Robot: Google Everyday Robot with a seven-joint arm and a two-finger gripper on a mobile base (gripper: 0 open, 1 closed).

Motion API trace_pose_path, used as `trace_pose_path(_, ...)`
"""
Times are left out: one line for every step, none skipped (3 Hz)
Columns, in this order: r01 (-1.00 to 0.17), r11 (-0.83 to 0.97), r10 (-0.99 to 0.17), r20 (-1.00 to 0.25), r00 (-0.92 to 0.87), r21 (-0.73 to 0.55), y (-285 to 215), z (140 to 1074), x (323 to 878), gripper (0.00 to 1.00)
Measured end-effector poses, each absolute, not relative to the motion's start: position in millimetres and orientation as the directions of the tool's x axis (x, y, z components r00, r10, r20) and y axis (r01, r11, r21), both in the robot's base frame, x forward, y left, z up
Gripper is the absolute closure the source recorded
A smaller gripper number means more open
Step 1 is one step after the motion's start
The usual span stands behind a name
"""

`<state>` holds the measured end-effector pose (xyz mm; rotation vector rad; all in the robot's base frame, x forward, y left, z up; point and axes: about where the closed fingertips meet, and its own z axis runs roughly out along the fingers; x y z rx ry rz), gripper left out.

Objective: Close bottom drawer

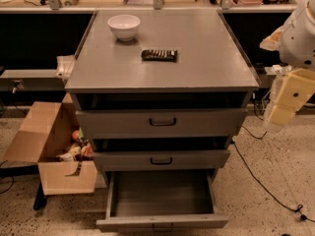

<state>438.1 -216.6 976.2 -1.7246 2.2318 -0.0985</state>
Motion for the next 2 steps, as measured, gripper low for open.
trace_pose_path(-0.931,0.27,-0.953,-0.207,-0.221,-0.246,-216.6,976.2,438.1,0.0)
trace_pose_path(-0.948,0.273,-0.95,-0.202,-0.238,-0.164,-219.9,934.8,434.9,0.0)
